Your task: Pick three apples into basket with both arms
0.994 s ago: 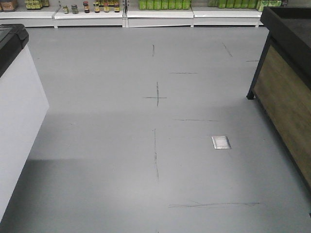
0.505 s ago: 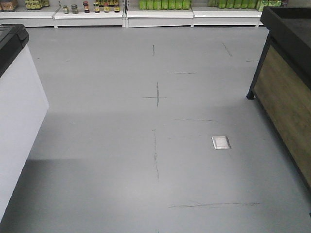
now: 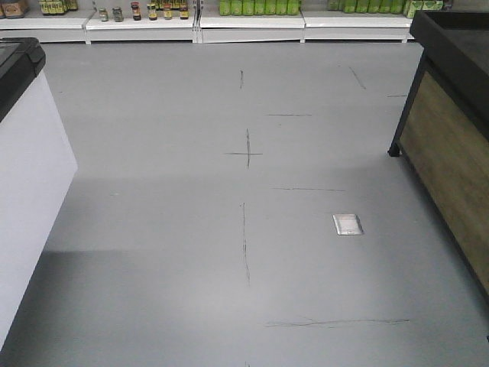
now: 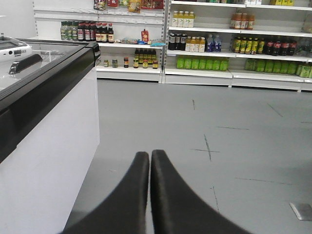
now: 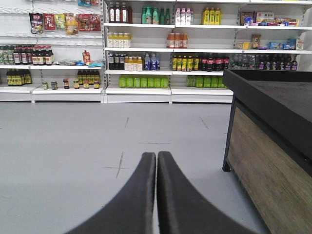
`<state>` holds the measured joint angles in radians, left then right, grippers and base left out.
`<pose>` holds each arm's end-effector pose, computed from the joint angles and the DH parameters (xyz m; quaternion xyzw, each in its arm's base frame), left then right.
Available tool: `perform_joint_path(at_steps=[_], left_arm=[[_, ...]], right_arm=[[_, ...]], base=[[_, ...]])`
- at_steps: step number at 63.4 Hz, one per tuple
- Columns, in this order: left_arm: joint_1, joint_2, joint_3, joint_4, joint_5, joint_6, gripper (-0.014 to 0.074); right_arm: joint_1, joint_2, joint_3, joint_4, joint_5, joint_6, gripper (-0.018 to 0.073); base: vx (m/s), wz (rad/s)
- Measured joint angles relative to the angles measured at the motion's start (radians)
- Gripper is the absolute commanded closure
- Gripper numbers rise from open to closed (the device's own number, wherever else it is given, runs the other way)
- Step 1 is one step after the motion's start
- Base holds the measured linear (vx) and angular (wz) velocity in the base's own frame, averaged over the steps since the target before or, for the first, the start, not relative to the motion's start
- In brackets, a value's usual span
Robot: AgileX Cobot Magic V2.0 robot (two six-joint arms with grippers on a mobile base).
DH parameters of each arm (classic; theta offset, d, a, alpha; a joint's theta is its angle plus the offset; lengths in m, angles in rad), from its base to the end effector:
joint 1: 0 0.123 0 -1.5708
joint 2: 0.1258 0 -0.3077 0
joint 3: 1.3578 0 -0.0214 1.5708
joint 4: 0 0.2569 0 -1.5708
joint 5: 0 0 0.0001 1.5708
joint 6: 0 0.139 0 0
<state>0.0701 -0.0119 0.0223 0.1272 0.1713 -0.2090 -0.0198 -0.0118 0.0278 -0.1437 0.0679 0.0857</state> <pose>0.0867 0.0091 0.1860 -0.0640 0.7365 0.0034 0.6734 0.0880 -0.0031 0.1981 -0.0099 0.7056 -0.0309 0.7078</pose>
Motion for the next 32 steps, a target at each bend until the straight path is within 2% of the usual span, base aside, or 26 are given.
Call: perform_joint_path(at_steps=[32], left_arm=[[0.000,0.000,0.000,0.000,0.000,0.000,0.0603]], right_arm=[[0.000,0.000,0.000,0.000,0.001,0.000,0.0564]], base=[[0.03,0.02]])
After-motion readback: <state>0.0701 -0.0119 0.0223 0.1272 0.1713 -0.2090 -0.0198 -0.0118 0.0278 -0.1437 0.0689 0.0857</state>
